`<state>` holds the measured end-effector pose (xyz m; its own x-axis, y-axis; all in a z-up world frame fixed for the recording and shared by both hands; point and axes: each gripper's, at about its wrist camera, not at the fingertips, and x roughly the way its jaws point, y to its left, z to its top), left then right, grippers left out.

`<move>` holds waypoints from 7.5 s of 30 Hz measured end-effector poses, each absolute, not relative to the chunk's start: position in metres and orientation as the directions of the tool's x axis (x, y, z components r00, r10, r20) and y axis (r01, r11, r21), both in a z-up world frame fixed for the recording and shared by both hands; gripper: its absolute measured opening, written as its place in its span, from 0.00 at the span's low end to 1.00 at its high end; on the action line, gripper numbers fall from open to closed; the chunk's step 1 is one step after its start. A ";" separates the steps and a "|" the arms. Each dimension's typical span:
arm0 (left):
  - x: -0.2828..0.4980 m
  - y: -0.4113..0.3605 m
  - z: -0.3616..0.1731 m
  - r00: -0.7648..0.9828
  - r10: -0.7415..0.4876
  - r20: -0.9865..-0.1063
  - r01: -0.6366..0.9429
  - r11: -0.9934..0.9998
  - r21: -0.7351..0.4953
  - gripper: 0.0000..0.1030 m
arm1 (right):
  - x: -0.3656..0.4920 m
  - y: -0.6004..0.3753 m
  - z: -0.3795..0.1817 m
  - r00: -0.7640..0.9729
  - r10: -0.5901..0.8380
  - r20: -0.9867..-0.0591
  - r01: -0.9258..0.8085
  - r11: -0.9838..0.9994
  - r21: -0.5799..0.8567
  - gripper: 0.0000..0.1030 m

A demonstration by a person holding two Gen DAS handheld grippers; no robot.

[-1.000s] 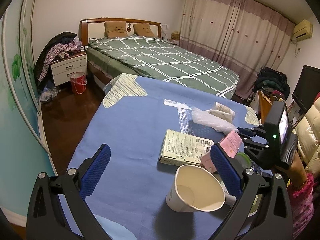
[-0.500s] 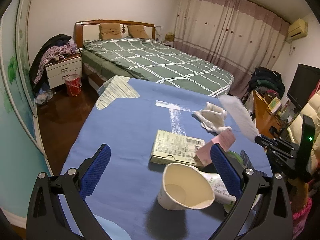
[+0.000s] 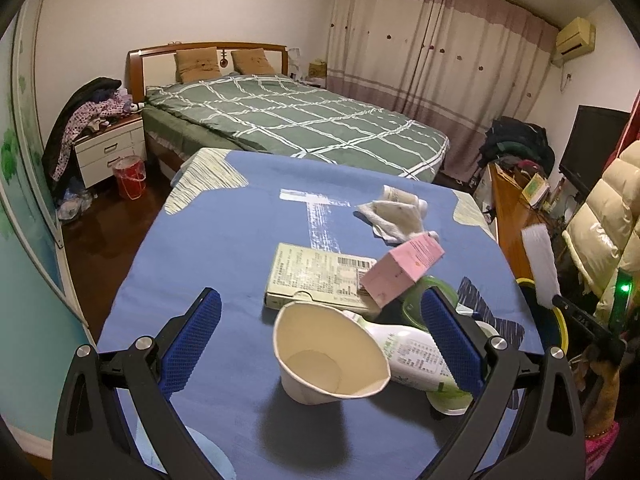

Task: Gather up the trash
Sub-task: 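Drop the bubble wrap into the bin by opening the right gripper, then grasp the white paper cup by its rim with the left gripper, then carry the paper cup over the bin and open the left gripper, then move the right gripper to the white squeeze packet beside the yogurt cup, then grasp the white packet with the right gripper and lift it, then carry the white packet into the yellow-rimmed bin and open the right gripper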

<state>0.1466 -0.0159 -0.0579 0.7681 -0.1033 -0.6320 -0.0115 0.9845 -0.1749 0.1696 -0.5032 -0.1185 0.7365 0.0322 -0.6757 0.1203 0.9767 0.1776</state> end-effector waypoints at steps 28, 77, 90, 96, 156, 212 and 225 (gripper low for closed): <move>0.140 -0.032 -0.099 0.697 -0.156 -0.700 0.082 0.987 -0.139 0.95 | 0.160 -0.559 -0.156 0.652 -0.152 -0.743 0.393 0.906 0.159 0.50; 0.157 -0.179 -0.019 0.696 -0.394 -0.601 0.428 0.899 -0.094 0.64 | 0.101 -0.560 -0.132 0.720 -0.165 -0.674 0.353 0.924 0.150 0.50; 0.220 -0.368 -0.060 0.520 -0.500 -0.692 0.569 0.808 -0.156 0.66 | 0.062 -0.600 -0.138 0.710 -0.216 -0.670 0.405 0.904 0.138 0.50; 0.235 -0.439 -0.084 0.483 -0.504 -0.716 0.611 0.780 -0.137 0.67 | 0.057 -0.610 -0.145 0.703 -0.216 -0.678 0.413 0.900 0.141 0.50; 0.104 -0.005 -0.057 0.792 -0.059 -0.607 -0.082 0.976 -0.202 0.95 | 0.174 -0.332 -0.127 0.616 0.311 -0.723 -0.343 0.933 0.109 0.25; 0.127 -0.096 -0.086 0.719 -0.201 -0.666 0.139 0.980 -0.145 0.95 | 0.163 -0.564 -0.156 0.630 -0.267 -0.729 0.395 0.919 0.005 0.07; 0.140 -0.159 -0.105 0.581 -0.399 -0.709 0.362 0.907 -0.214 0.95 | 0.153 -0.566 -0.154 0.648 -0.264 -0.715 0.402 0.915 0.026 0.23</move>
